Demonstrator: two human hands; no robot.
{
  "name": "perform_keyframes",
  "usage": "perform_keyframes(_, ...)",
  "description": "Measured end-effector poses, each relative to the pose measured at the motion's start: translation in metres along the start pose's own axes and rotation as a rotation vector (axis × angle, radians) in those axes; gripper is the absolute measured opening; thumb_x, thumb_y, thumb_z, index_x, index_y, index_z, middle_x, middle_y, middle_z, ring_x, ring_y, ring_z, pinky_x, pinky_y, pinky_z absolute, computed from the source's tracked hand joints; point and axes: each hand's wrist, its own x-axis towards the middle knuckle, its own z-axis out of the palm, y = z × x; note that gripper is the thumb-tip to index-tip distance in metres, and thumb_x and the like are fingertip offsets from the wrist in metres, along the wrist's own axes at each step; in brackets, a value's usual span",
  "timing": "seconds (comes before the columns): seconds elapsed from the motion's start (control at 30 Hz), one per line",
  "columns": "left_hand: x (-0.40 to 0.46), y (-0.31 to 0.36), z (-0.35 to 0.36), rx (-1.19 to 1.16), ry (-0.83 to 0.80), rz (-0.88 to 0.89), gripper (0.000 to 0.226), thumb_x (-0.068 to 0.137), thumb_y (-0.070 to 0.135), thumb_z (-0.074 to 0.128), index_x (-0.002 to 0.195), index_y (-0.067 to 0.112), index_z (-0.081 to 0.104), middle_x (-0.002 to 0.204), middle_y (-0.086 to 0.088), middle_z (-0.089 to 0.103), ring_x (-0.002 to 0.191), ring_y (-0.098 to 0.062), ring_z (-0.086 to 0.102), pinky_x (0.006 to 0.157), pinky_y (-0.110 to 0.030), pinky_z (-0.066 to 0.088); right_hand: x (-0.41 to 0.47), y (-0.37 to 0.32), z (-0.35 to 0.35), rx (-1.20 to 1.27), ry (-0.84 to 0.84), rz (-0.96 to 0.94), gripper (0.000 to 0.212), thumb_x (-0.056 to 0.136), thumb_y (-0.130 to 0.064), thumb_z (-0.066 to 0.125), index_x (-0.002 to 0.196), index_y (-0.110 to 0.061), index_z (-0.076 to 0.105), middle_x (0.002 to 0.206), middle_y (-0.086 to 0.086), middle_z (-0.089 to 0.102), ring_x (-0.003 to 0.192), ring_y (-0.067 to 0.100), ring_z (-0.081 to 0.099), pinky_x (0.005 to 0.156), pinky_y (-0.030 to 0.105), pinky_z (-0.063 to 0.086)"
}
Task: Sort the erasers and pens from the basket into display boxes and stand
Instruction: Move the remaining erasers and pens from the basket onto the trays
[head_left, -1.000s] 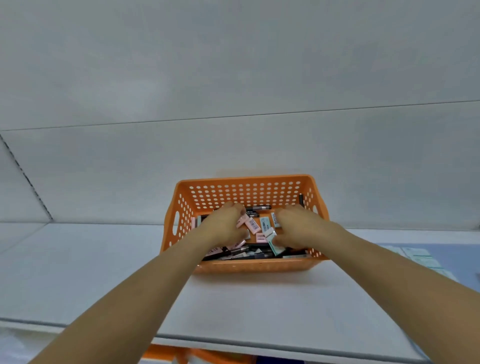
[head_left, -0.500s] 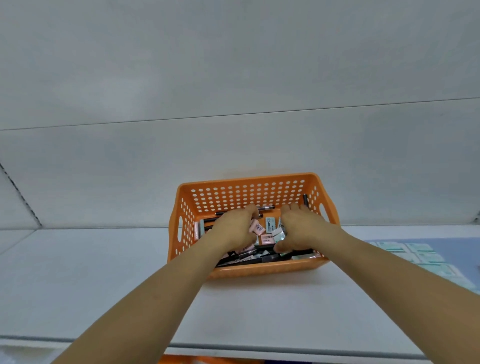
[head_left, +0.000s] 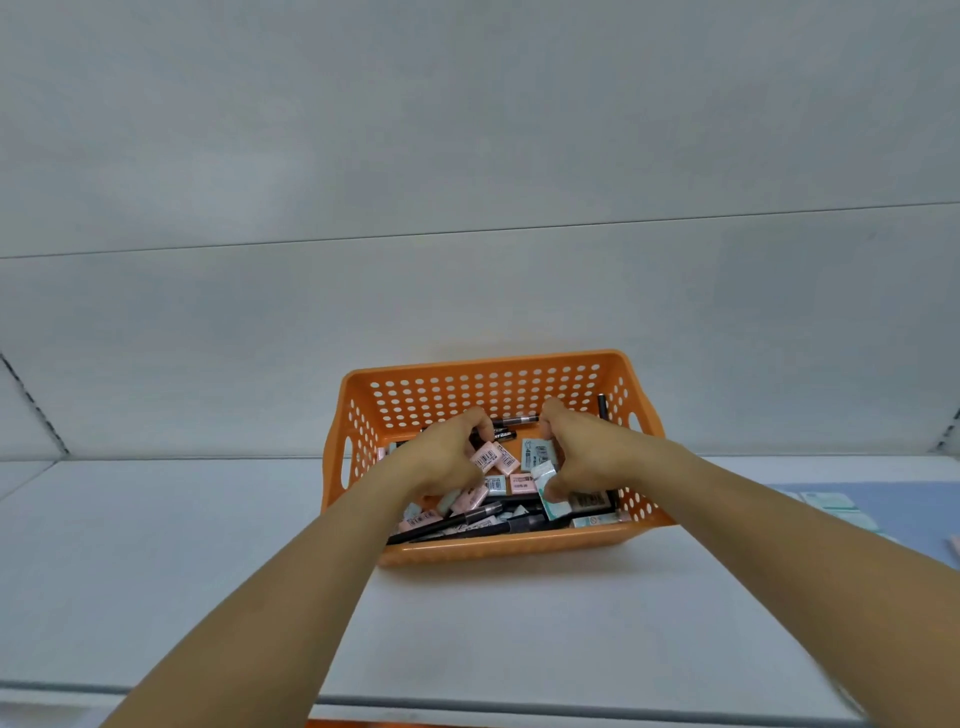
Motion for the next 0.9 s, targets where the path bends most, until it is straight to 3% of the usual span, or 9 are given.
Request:
perform_keyframes(0.13,-0.002,0.002,-0.003,-0.099,-0.051,-0.027,0.035,0.088,0.004,0.064,0.110,0.026,0.047,0.105,-0.006,0.066,0.084,-0.022,0.068,0.068,-0.036,0.060,-0.004,0.000,0.002,0.059,-0.024,-0.053,0.068,0.073,-0.018,0.080,0.118,-0.032,0.031,0.100,-0.005,0.057,0.088,0.013,0.059,0.063,0.025,0.050)
perform_keyframes(0.3,-0.006,0.006,0.001,-0.055,-0.136,0.007,0.047,0.088,0.009,0.067,0.125,0.028,0.045,0.095,-0.001,0.067,0.071,-0.011,0.064,0.052,-0.020,0.050,-0.004,-0.003,0.008,0.034,0.020,-0.096,0.061,0.075,-0.014,0.076,0.110,-0.032,0.029,0.113,0.001,0.057,0.091,0.016,0.060,0.072,0.033,0.058)
perform_keyframes(0.43,-0.002,0.005,0.010,0.003,-0.025,0.031,0.044,0.090,0.024,0.067,0.130,0.028,0.048,0.097,0.004,0.063,0.077,-0.008,0.062,0.057,-0.018,0.044,-0.002,-0.006,0.014,0.063,0.019,-0.073,0.073,0.077,-0.023,0.077,0.130,-0.027,0.026,0.109,0.000,0.056,0.086,0.014,0.060,0.070,0.031,0.055)
perform_keyframes(0.53,0.000,0.005,0.012,0.164,0.074,0.045,0.042,0.085,0.031,0.071,0.122,0.030,0.052,0.116,0.001,0.054,0.093,-0.015,0.058,0.066,-0.022,0.048,-0.001,-0.011,0.019,-0.007,0.059,-0.035,0.081,0.075,-0.032,0.079,0.137,-0.021,0.029,0.129,0.002,0.044,0.104,0.020,0.057,0.083,0.035,0.055)
perform_keyframes(0.6,-0.002,0.008,0.014,0.225,0.078,0.061,0.049,0.080,0.031,0.076,0.122,0.029,0.051,0.117,0.003,0.044,0.100,-0.016,0.054,0.072,-0.023,0.049,0.000,-0.013,0.018,-0.026,0.075,-0.023,0.086,0.073,-0.031,0.081,0.140,-0.018,0.028,0.136,0.003,0.038,0.113,0.023,0.053,0.089,0.036,0.053)
perform_keyframes(0.7,-0.003,0.013,0.015,0.251,0.052,0.064,0.059,0.078,0.030,0.079,0.128,0.027,0.048,0.120,0.004,0.039,0.102,-0.016,0.053,0.075,-0.024,0.051,0.002,-0.014,0.016,0.031,0.015,-0.005,0.078,0.071,-0.026,0.083,0.133,-0.018,0.035,0.127,0.003,0.049,0.103,0.019,0.057,0.079,0.030,0.053)
perform_keyframes(0.77,-0.003,0.017,0.014,0.263,0.030,0.022,0.055,0.077,0.029,0.079,0.124,0.025,0.050,0.117,0.005,0.036,0.094,-0.014,0.054,0.068,-0.022,0.048,0.004,-0.013,0.015,0.112,-0.046,0.035,0.071,0.072,-0.021,0.082,0.126,-0.020,0.036,0.112,0.001,0.056,0.088,0.014,0.059,0.067,0.025,0.051)
perform_keyframes(0.9,-0.001,0.017,0.013,0.196,0.004,-0.029,0.041,0.075,0.025,0.081,0.104,0.023,0.051,0.109,0.003,0.046,0.074,-0.013,0.060,0.048,-0.020,0.044,0.005,-0.010,0.012,0.125,0.001,0.010,0.077,0.069,-0.020,0.082,0.126,-0.020,0.031,0.110,0.000,0.051,0.095,0.017,0.057,0.071,0.028,0.050)
